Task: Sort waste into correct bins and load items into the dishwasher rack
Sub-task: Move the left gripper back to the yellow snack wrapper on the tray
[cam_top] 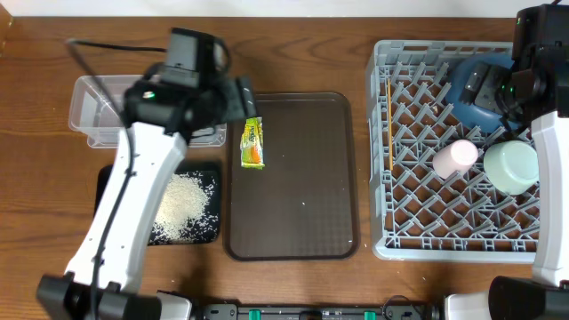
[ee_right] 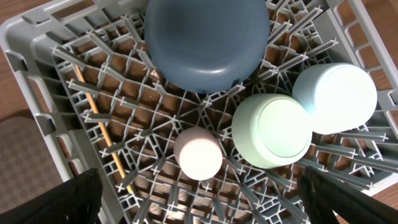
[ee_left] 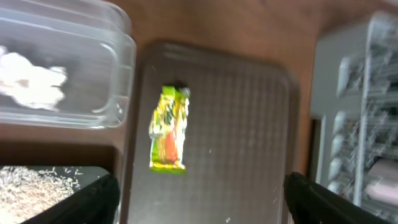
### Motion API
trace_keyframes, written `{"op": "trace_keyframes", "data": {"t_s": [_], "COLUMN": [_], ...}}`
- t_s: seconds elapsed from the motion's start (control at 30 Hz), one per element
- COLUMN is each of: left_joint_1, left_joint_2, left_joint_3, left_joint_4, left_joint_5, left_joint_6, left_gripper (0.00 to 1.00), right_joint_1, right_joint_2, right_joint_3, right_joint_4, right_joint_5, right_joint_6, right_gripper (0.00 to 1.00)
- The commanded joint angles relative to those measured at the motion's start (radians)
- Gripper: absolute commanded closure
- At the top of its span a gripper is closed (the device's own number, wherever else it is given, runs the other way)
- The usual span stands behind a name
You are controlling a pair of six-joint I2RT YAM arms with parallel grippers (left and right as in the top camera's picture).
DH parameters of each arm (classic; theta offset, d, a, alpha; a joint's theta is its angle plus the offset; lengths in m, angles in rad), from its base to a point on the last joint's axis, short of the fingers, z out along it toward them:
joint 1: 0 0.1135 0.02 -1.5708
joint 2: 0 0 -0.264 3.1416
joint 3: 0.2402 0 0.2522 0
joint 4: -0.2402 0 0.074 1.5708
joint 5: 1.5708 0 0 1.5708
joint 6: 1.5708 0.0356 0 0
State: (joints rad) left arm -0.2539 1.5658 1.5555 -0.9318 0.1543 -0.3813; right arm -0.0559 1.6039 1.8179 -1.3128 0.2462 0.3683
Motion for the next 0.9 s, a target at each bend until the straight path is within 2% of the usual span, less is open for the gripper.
{"op": "trace_keyframes", "data": {"t_s": [0.0, 0.2, 0.37, 0.6, 0.87], "left_joint_1": [-0.041, -0.076, -0.102, -0.143, -0.153], "left_joint_2": [0.080, 0.221, 0.327, 0.433, 0.526], "left_joint_3": [-0.038, -0.084, -0.084, -0.084, -0.084], "left_joint_4": [-0.011, -0.010, -0.002, 0.021, 0.071], "left_joint_5": [-0.039, -0.042, -0.045, -0.145, -0.152], "left_joint_6": [0.067, 0.068, 0.132, 0.137, 0.137], "left_gripper": [0.08, 0.08, 0.08, 0.08, 0.08], "right_joint_1": [-0.002, -0.002, -0.002, -0.002, -0.002], "right_joint_2": [0.002, 0.002, 0.002, 0.002, 0.002], "right_joint_3": [-0.001, -0.001, -0.001, -0.001, -0.001], "right_joint_4": [-0.001, -0.001, -0.001, -0.001, -0.001], "right_joint_5": [0.004, 0.004, 0.004, 0.004, 0.004], "right_joint_6": [0.013, 0.012, 0.013, 0.013, 0.013], "right_gripper": [0.01, 0.01, 0.01, 0.01, 0.01]}}
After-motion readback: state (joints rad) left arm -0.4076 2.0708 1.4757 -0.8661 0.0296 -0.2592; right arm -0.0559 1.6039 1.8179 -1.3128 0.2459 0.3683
